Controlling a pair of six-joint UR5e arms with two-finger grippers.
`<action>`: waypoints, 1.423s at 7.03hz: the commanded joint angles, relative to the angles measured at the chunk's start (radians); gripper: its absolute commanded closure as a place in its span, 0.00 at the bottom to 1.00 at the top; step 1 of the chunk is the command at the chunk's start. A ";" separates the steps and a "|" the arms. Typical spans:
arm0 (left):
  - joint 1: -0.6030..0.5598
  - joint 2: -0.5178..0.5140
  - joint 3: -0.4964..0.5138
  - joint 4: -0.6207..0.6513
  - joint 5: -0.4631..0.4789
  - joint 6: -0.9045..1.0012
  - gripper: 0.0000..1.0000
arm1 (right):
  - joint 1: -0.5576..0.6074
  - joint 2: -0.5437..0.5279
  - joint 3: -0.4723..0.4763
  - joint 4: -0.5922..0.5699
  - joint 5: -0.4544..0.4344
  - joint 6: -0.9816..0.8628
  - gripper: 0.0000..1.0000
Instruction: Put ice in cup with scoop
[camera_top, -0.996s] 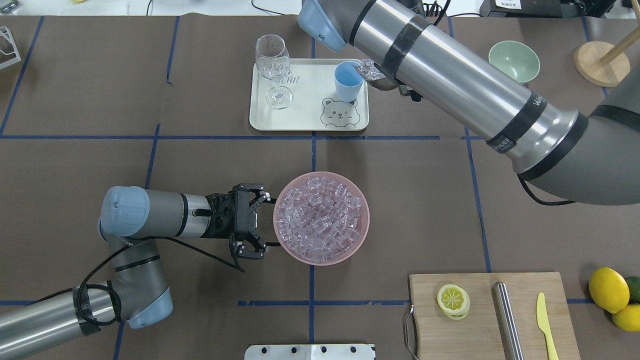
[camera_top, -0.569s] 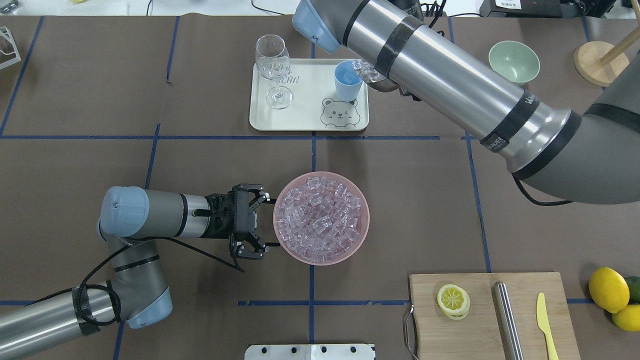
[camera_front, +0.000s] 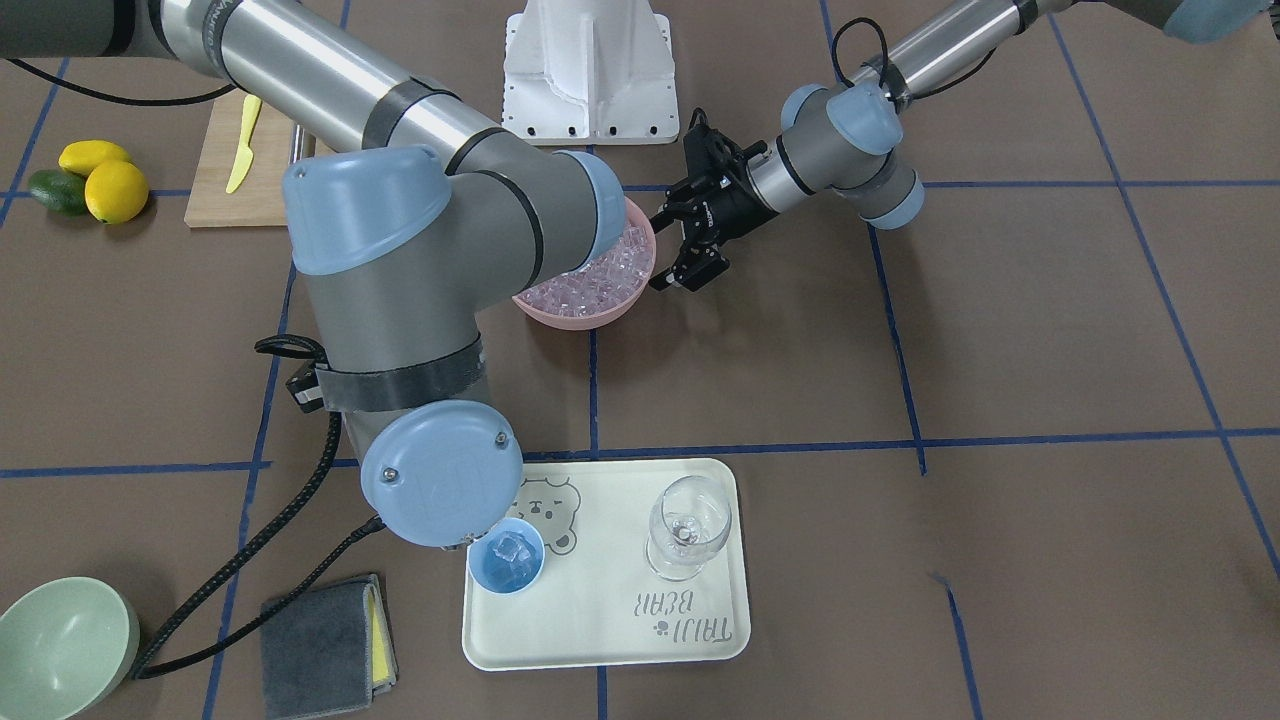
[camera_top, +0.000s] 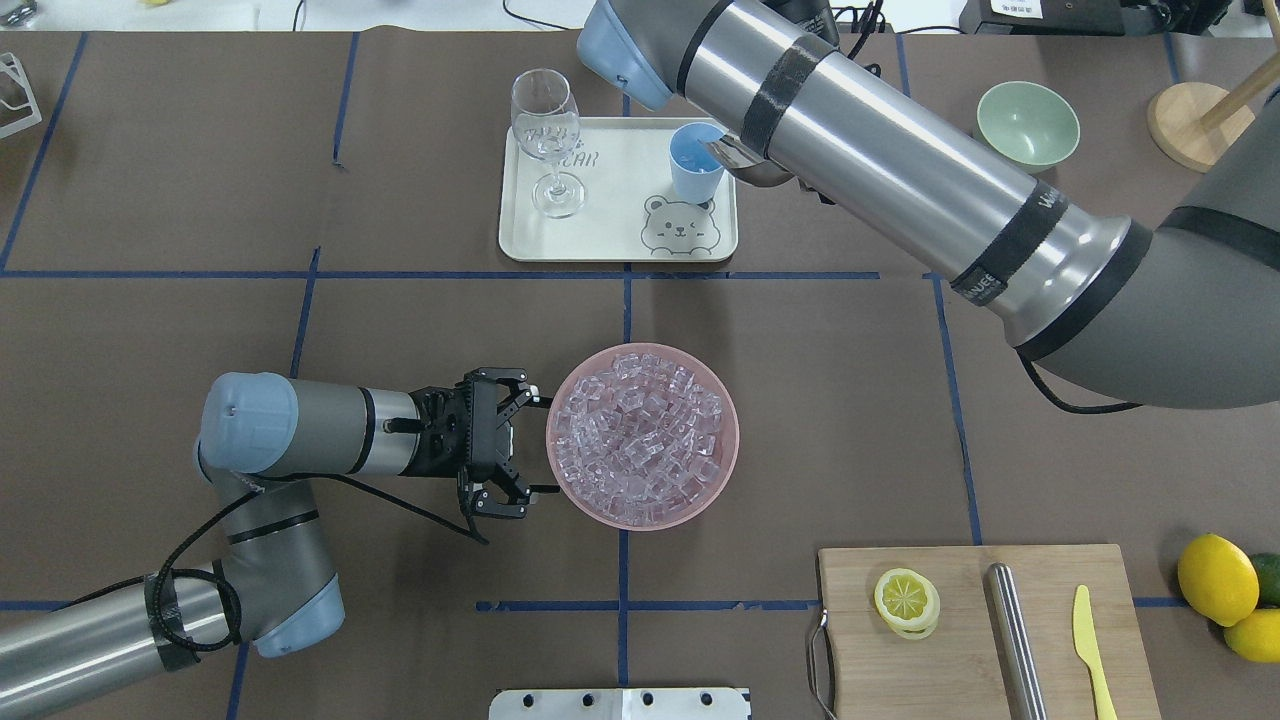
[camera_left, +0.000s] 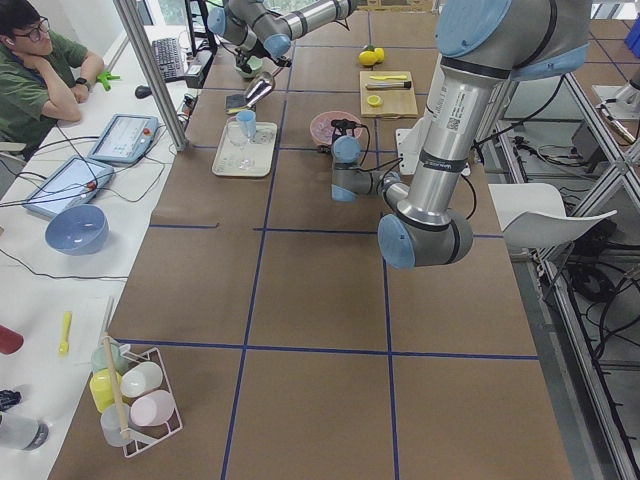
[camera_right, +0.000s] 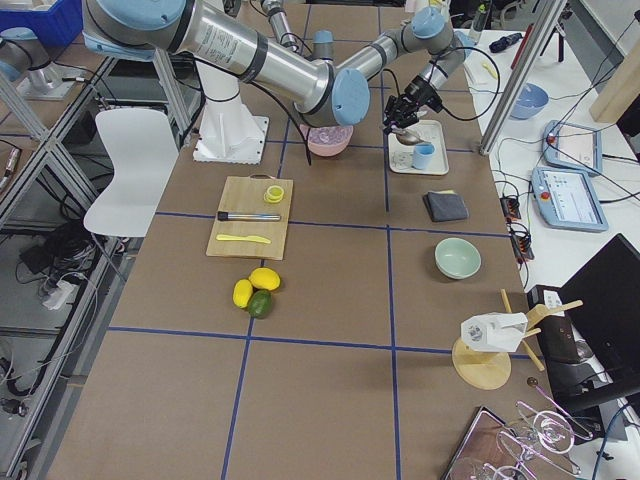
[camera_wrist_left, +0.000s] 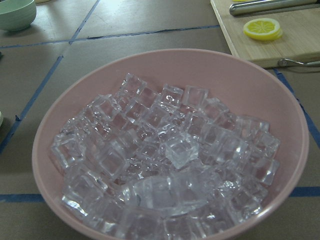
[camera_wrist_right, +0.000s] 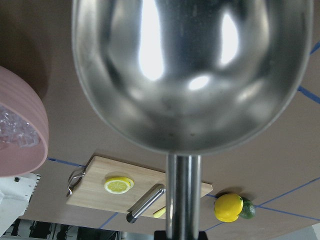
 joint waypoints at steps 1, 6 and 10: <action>0.000 0.000 0.000 0.000 -0.002 0.000 0.00 | 0.003 -0.012 0.049 0.003 0.015 0.001 1.00; -0.005 0.000 0.002 0.006 -0.005 -0.002 0.00 | 0.130 -0.388 0.673 0.003 0.208 0.076 1.00; -0.012 0.038 -0.015 0.008 -0.028 -0.014 0.00 | 0.159 -0.800 1.229 0.017 0.248 0.676 1.00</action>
